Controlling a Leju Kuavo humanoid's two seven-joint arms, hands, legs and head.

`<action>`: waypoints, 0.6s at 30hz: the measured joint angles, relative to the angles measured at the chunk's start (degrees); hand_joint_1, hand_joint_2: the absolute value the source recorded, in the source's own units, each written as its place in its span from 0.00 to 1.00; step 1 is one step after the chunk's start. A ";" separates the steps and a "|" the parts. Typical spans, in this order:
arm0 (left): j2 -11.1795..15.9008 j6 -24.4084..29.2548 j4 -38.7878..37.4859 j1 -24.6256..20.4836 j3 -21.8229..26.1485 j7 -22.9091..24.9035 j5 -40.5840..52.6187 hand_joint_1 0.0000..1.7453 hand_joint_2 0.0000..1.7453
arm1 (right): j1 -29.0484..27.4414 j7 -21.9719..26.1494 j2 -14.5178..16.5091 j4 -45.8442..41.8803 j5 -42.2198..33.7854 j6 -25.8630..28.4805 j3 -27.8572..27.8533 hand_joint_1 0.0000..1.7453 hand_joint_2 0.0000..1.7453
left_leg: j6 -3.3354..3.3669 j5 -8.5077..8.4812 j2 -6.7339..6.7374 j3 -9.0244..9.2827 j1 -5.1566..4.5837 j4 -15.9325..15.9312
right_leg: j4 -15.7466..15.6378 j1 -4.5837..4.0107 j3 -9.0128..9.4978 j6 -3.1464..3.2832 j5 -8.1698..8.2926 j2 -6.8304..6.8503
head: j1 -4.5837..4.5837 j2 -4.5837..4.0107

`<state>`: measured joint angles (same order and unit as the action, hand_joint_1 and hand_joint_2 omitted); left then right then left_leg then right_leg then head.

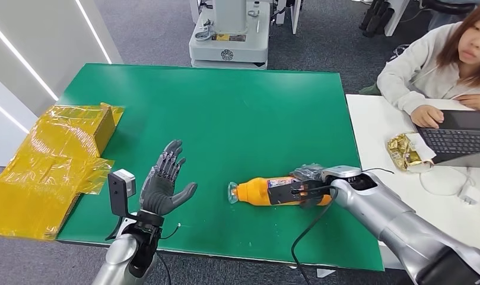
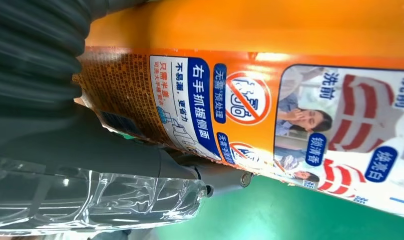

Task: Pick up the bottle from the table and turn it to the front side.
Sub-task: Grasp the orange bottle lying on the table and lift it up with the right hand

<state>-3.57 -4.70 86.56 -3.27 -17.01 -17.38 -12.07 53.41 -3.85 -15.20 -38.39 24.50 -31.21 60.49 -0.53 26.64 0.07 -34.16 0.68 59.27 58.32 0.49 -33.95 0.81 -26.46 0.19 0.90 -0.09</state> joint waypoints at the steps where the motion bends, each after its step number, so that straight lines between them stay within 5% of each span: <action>1: -0.02 0.00 -0.01 0.05 0.01 0.00 0.00 0.00 1.00 | -0.14 0.10 -0.08 -0.09 -0.36 0.49 0.04 1.00 1.00 | 0.00 0.00 0.00 0.00 0.00 0.00 | 0.00 0.00 0.00 0.00 0.00 0.00 | 0.00 0.00; 18: 0.07 0.64 -0.14 1.55 0.16 -1.23 0.55 0.00 1.00 | -7.81 8.33 -3.40 -5.77 -11.69 10.38 -6.55 1.00 1.00 | 0.01 0.01 -0.02 0.03 0.04 0.00 | -0.03 -0.02 0.05 0.00 0.00 0.02 | 0.00 0.00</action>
<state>-3.50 -4.06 86.42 -1.71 -16.85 -18.60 -11.51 45.60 4.48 -18.60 -44.16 12.81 -20.83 53.94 -0.52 26.66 0.05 -34.13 0.71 59.28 58.29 0.47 -33.90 0.81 -26.46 0.21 0.90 -0.09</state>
